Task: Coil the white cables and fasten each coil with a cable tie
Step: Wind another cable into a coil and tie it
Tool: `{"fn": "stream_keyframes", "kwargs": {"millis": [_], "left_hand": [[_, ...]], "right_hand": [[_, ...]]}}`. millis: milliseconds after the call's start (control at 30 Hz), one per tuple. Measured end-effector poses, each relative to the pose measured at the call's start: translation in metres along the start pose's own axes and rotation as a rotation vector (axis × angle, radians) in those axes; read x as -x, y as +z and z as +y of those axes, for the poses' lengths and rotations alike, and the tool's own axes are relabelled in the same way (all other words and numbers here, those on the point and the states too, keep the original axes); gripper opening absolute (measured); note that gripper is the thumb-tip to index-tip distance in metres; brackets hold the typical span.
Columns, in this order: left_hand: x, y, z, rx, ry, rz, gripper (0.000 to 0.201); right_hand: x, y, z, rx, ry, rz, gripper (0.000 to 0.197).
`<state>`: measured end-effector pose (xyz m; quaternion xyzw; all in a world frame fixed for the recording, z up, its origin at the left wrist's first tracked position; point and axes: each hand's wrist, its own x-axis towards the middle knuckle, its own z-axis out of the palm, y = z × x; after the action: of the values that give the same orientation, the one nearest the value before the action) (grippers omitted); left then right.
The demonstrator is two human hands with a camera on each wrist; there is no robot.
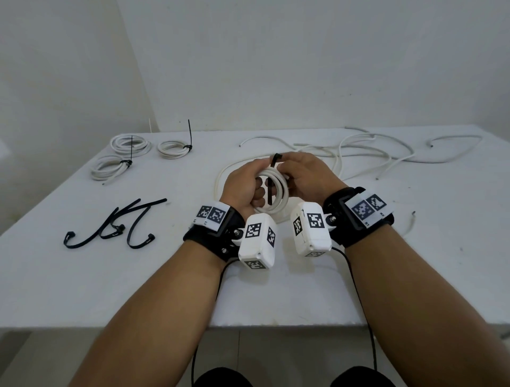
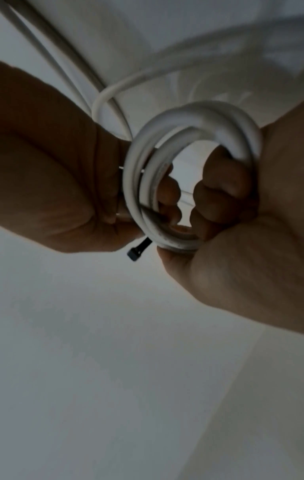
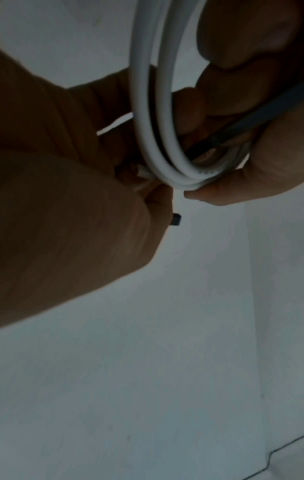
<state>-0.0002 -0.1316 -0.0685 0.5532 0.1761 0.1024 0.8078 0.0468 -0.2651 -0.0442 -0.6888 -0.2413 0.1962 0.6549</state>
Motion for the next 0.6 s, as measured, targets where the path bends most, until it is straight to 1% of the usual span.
{"fn": "stream_keyframes", "kwargs": {"millis": [100,167,267,367,433,500,567,600], "left_hand": [[-0.001,-0.004,0.001,-0.043,-0.02,-0.029,0.032],[-0.002,-0.005,0.003,-0.07,-0.036,-0.046,0.034],[-0.001,-0.006,0.006,-0.056,-0.066,-0.049,0.034],[0.004,-0.006,0.01,-0.03,-0.055,-0.046,0.034],[0.005,-0.006,0.013,-0.002,-0.033,-0.037,0.033],[0.005,-0.008,0.016,0.064,-0.005,-0.004,0.031],[0.003,-0.011,0.017,0.139,-0.008,0.037,0.032],[0.003,-0.013,0.016,0.151,-0.01,0.058,0.032]], "right_hand": [[-0.001,0.001,0.004,0.018,0.033,0.056,0.016],[-0.001,0.002,0.005,0.009,0.033,0.068,0.012],[-0.002,0.003,0.005,0.016,0.018,0.065,0.01],[0.0,0.005,0.003,-0.016,-0.022,0.029,0.008],[0.003,0.006,-0.001,-0.061,-0.055,-0.014,0.012],[0.006,0.005,-0.002,-0.076,-0.106,-0.114,0.019],[0.009,0.006,0.0,-0.003,-0.191,-0.244,0.03],[0.01,0.007,0.002,0.067,-0.235,-0.285,0.035]]}}
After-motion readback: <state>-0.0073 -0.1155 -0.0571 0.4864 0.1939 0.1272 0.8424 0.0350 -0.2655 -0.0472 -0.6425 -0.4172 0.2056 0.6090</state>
